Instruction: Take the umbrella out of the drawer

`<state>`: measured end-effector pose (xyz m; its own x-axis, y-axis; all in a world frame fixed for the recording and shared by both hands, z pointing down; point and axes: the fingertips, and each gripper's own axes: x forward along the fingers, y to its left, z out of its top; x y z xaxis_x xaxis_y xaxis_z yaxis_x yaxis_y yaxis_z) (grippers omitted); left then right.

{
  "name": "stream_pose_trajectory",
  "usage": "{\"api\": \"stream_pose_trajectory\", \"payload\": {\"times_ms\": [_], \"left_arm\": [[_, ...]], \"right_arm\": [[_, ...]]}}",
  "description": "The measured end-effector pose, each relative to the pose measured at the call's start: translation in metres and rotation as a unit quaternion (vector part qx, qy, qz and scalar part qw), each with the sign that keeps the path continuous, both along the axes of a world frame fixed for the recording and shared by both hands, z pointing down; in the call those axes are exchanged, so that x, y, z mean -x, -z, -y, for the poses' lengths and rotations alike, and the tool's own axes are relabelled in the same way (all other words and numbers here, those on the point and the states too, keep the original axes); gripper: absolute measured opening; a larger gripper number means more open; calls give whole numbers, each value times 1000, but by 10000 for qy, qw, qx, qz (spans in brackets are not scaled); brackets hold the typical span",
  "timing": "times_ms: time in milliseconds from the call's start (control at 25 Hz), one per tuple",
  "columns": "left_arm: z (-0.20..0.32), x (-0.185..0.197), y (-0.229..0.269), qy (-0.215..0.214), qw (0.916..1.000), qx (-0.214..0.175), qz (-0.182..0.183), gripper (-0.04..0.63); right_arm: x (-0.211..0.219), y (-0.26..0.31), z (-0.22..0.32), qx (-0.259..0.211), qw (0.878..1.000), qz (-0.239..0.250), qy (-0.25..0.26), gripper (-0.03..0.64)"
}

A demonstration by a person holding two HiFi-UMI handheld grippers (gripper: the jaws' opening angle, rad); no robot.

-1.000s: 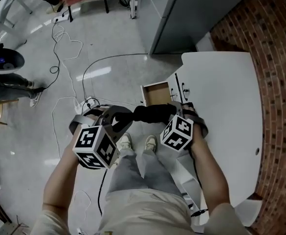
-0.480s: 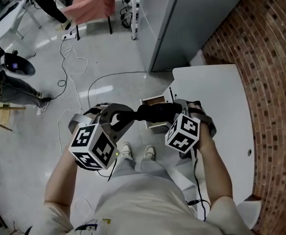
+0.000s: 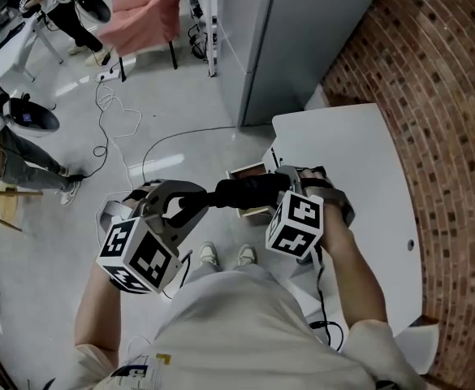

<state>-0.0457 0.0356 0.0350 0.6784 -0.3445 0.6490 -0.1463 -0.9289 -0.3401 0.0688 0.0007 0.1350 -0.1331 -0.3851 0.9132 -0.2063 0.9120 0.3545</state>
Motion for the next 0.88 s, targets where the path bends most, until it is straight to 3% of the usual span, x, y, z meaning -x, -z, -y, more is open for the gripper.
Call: {"api": "stream_pose_trajectory", "payload": {"times_ms": [520,880], "left_arm": [[-23,-14,-34,-128,9994,320,3,61],[-20,-22,-39,-192,9991,382,49,61]], "right_arm": [[-11,-42,-36,521,9986,55,-74,284],[-17,-49,-36,591,9982,78,-101,282]]}}
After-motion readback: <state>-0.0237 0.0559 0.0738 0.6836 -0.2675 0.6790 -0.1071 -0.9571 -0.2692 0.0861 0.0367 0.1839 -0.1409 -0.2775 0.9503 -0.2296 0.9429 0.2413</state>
